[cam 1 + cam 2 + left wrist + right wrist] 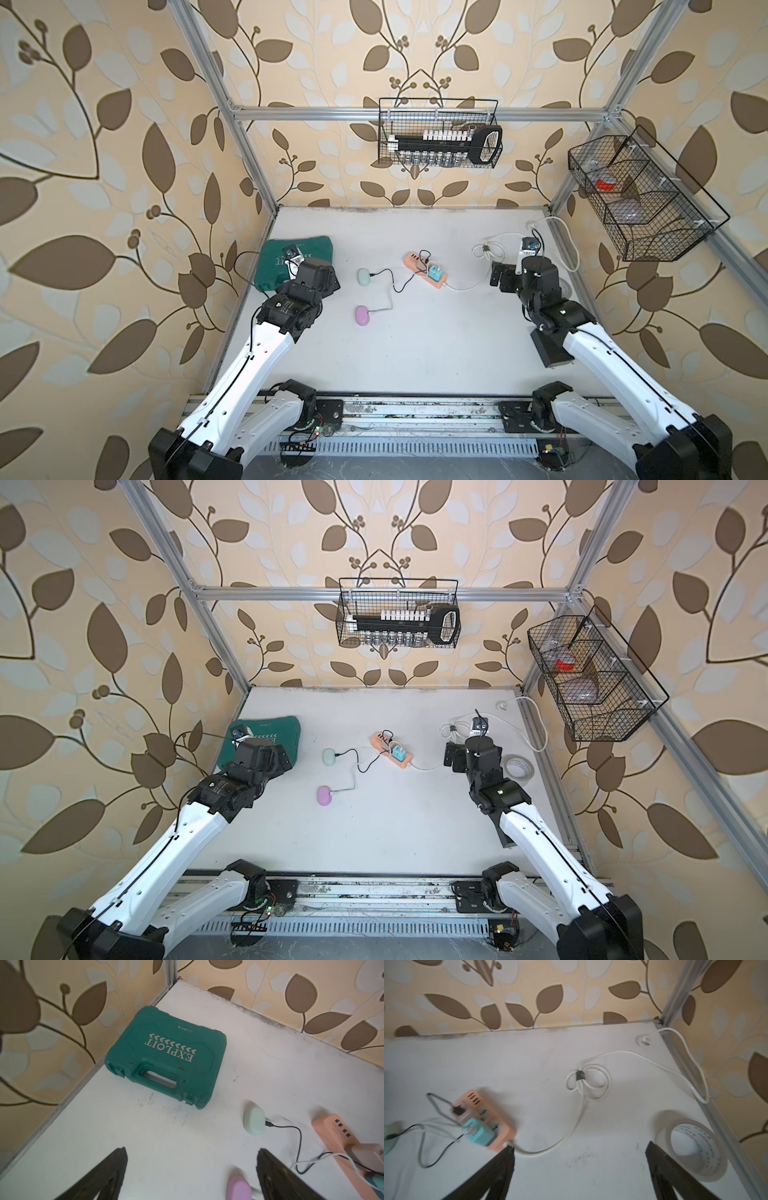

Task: Charge the bluetooth headset
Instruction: Reset both arms

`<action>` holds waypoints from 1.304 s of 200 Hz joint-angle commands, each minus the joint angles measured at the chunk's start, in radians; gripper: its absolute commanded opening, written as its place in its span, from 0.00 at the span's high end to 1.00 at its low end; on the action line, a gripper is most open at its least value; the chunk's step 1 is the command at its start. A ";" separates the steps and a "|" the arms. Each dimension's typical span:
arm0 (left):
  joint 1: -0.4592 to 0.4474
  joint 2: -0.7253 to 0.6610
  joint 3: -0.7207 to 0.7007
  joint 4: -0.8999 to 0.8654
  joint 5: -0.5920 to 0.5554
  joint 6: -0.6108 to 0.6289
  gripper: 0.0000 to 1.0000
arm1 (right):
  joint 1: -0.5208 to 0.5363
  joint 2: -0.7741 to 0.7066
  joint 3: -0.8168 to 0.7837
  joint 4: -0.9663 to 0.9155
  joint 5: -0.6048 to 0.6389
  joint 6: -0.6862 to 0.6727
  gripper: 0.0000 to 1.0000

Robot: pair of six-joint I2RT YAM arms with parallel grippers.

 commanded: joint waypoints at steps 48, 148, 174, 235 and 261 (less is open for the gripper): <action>0.236 0.277 -0.155 0.512 0.143 0.286 0.01 | -0.113 0.178 -0.169 0.396 0.191 -0.100 0.00; 0.237 0.463 -0.422 1.194 0.209 0.381 0.01 | -0.151 0.413 -0.403 1.036 0.055 -0.187 0.00; 0.236 0.572 -0.460 1.356 0.256 0.417 0.01 | -0.194 0.455 -0.418 1.064 -0.136 -0.204 0.00; 0.225 0.564 -0.445 1.305 0.244 0.415 0.01 | -0.212 0.499 -0.378 1.058 -0.182 -0.218 0.00; 0.224 0.566 -0.445 1.306 0.244 0.416 0.01 | -0.212 0.490 -0.372 1.027 -0.178 -0.212 0.00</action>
